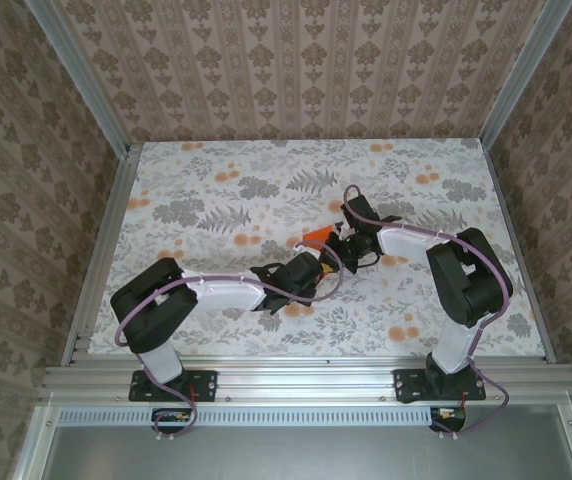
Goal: Fold a paper plane with a square sheet of paper (pick it up from the middle)
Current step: Fourth fold the wing at the center of the table.
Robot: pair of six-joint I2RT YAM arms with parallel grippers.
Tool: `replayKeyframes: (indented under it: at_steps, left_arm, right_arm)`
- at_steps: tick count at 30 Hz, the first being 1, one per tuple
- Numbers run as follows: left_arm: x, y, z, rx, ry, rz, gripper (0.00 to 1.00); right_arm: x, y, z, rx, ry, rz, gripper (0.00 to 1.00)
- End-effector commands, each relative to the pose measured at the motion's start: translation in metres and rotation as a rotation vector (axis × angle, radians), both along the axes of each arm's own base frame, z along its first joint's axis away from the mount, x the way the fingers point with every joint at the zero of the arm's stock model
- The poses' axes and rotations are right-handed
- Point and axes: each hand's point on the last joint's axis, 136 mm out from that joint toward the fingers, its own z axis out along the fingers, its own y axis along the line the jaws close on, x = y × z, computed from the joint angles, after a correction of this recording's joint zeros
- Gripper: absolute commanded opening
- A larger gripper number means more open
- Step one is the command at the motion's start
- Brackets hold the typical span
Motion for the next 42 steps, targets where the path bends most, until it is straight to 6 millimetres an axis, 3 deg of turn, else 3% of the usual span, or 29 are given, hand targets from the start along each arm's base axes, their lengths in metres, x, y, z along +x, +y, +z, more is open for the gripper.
replayKeyframes:
  at_steps: [1, 5, 21, 35, 38, 42]
  left_arm:
    - [0.001, -0.015, 0.011, -0.014, -0.027, -0.027, 0.29]
    - [0.001, -0.017, 0.012, -0.024, -0.025, -0.027, 0.35]
    - [-0.001, -0.016, 0.02, -0.1, -0.042, -0.016, 0.34]
    - [-0.002, -0.01, 0.012, -0.07, -0.019, 0.009, 0.1]
    - [-0.002, -0.006, 0.008, -0.073, -0.003, 0.029, 0.01]
    - [-0.002, -0.002, 0.003, -0.084, 0.02, 0.05, 0.0]
  right_arm:
    - [0.003, 0.007, 0.014, 0.025, -0.016, 0.024, 0.02]
    - [0.002, 0.007, 0.011, 0.02, -0.01, 0.027, 0.03]
    - [0.001, 0.006, 0.006, 0.015, -0.002, 0.03, 0.03]
    - [0.0, 0.005, 0.004, 0.006, -0.001, 0.033, 0.06]
    - [-0.001, 0.005, 0.006, 0.011, -0.005, 0.038, 0.1]
    - [0.0, 0.005, 0.011, 0.013, -0.019, 0.048, 0.17]
